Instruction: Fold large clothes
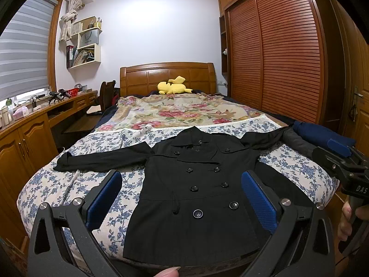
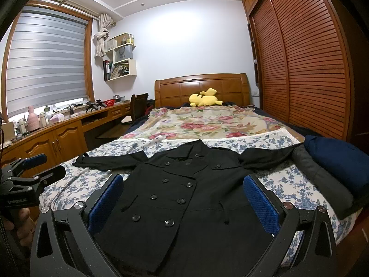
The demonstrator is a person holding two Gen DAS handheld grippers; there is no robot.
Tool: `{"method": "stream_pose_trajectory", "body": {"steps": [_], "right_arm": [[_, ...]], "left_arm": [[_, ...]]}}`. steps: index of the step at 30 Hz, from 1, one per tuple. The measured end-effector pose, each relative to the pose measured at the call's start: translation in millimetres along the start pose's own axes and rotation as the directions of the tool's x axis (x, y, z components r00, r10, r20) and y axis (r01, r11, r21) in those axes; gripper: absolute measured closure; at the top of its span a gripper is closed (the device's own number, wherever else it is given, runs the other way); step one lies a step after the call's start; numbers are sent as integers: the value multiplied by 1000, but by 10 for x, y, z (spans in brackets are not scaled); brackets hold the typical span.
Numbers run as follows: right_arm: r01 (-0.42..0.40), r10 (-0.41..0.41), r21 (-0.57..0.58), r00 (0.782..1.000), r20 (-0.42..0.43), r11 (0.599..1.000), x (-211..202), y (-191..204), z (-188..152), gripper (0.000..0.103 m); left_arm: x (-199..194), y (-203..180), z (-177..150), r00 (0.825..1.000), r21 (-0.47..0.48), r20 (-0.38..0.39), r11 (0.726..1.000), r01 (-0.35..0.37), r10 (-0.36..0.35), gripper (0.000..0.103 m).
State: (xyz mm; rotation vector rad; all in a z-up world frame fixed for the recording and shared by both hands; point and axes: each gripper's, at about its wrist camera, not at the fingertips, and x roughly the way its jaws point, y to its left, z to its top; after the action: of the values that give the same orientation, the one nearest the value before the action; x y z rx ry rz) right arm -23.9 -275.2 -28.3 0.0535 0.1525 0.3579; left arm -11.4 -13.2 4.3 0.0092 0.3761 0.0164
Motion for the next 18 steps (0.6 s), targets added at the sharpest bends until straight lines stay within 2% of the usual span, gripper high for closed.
{"method": "stream_pose_trajectory", "body": {"steps": [13,18], "right_arm": [[-2,2,-2,1000,-3,1000,-7,2,-11,0],[-20,20,1,1000,-23,1000,48,-4,-37,0]], "left_arm": [[15,-2,-24,1000,0,-2,1000,4,-4,0],[121,73,-108,1000,-6,-32,1000,2,-2,0]]}}
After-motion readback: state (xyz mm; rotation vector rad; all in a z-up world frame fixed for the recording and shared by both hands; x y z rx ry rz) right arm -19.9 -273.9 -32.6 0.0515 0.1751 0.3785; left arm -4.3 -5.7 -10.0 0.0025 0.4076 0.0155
